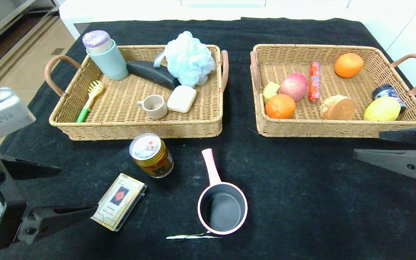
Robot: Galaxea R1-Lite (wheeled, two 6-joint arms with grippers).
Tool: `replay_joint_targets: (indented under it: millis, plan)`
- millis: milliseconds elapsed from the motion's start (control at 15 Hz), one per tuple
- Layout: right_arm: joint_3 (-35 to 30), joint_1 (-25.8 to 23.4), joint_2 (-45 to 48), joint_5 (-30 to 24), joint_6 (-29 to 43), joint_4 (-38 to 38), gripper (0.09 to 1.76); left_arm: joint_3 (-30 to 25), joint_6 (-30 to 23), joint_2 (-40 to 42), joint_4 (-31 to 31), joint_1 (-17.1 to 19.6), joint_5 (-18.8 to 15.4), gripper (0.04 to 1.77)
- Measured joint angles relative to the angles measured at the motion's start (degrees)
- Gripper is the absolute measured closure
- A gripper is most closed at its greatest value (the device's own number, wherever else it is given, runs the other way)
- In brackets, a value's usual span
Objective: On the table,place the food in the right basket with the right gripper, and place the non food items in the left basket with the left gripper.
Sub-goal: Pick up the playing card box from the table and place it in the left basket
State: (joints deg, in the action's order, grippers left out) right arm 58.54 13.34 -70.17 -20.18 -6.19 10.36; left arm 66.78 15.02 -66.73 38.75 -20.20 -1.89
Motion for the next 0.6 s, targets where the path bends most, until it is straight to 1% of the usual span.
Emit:
replay_joint_targets:
  millis: [133, 200, 600]
  plan:
    - [0.0, 0.0, -0.1, 0.0, 0.0, 0.0, 0.15, 0.4, 0.4, -1.6, 1.6, 0.0, 2.9, 0.09]
    - [-0.1, 0.0, -0.1, 0.0, 0.0, 0.0, 0.15, 0.2, 0.4, -2.8, 1.8, 0.2, 3.8, 0.09]
    - [0.0, 0.0, 0.0, 0.0, 0.0, 0.0, 0.15, -0.9, 0.9, -10.3, 1.5, 1.2, 4.1, 0.09]
